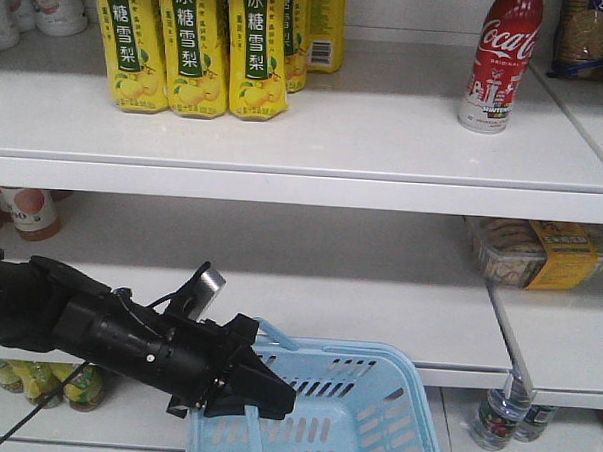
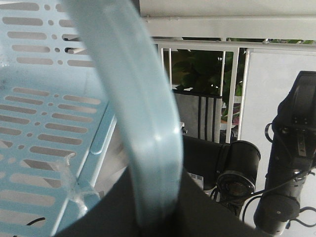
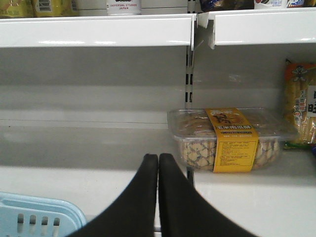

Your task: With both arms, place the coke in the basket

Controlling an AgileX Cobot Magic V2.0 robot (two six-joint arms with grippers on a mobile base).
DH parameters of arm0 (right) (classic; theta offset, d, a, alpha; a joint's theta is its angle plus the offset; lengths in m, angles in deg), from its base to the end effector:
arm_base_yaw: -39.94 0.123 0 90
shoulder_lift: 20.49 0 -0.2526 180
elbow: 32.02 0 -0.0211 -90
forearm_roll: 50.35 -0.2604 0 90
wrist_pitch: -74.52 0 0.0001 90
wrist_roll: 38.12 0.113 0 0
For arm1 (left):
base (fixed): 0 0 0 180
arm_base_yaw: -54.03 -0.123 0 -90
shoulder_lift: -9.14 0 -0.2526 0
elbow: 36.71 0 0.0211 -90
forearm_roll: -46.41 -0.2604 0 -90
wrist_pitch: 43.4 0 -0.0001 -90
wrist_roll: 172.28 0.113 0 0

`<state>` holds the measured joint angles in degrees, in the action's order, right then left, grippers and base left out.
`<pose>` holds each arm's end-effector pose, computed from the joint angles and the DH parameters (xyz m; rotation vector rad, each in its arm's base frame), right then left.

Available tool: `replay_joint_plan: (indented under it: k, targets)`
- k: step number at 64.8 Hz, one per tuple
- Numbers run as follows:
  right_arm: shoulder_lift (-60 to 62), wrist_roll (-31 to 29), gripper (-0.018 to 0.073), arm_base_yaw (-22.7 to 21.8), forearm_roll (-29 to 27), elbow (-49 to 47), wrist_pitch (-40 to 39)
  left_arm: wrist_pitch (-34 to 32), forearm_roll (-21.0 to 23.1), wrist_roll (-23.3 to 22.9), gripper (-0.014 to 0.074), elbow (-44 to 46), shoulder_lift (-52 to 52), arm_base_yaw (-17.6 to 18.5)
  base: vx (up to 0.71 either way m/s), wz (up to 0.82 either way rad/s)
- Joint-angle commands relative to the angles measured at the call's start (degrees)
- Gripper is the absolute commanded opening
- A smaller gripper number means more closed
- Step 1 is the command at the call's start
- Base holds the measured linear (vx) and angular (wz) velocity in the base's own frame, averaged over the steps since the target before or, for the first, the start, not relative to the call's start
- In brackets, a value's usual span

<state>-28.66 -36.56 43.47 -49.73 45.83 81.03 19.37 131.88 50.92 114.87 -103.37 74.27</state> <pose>0.1209 0.0073 0.1929 -0.0355 1.6149 0.0593 0.2502 -0.1990 0.1224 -0.0430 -2.5581 1.6707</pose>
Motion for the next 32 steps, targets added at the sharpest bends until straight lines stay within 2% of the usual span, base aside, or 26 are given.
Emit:
replay_joint_plan:
  k: [1, 32]
  targets:
    - [0.7, -0.2, -0.0010, 0.0, 0.3, 0.4, -4.1, 3.5, 4.3, 0.8, -0.0006, 1.3, 2.9, 0.2, 0.03, -0.01]
    - [0.7, -0.2, -0.0010, 0.0, 0.3, 0.4, -4.1, 3.5, 4.3, 0.8, -0.0006, 1.3, 2.9, 0.2, 0.03, -0.01]
